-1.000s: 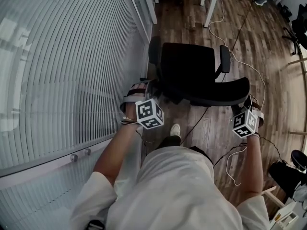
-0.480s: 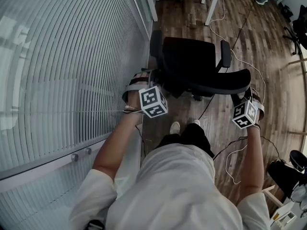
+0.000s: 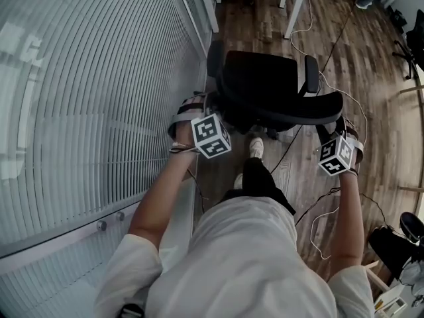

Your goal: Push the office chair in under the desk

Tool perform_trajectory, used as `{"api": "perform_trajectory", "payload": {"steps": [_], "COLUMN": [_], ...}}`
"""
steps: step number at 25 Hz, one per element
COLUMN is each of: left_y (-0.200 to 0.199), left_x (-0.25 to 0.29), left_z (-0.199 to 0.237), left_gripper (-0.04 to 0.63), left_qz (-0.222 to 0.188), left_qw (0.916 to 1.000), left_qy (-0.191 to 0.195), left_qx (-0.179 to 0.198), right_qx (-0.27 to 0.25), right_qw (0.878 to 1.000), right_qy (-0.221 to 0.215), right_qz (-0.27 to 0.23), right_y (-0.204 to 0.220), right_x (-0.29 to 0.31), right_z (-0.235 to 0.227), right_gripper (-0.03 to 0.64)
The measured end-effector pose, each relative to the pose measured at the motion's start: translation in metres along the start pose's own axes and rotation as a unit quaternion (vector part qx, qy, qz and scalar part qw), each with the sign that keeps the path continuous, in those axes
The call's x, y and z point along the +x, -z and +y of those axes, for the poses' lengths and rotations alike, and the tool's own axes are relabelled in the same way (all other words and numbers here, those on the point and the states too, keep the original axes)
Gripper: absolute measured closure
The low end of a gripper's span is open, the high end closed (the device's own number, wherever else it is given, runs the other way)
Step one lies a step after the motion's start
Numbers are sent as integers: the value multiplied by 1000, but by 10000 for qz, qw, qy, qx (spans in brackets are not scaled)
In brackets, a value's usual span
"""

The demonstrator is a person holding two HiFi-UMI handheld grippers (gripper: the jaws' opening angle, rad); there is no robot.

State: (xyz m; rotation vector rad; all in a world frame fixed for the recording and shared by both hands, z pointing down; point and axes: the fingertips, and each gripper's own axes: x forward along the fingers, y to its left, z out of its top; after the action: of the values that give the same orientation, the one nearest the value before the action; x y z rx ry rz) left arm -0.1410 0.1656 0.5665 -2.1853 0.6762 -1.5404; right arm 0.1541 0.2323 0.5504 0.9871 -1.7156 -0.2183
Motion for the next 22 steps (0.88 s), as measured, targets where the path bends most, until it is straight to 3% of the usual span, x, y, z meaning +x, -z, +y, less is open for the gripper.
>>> {"api": "perform_trajectory", "payload": {"steps": [22], "left_y": [-13], "left_x": [43], "left_z": [60], "left_gripper": [407], "left_qz": [224], "left_qw": [9997], "left_qy": [-110], "left_qx": [-54], "right_qx": [-43], "right_qw": [9998], "right_qy": [25], "right_qz": [-167], "right_y": [-14], "right_x": [47], "right_z": [-59], "right_gripper": [413]}}
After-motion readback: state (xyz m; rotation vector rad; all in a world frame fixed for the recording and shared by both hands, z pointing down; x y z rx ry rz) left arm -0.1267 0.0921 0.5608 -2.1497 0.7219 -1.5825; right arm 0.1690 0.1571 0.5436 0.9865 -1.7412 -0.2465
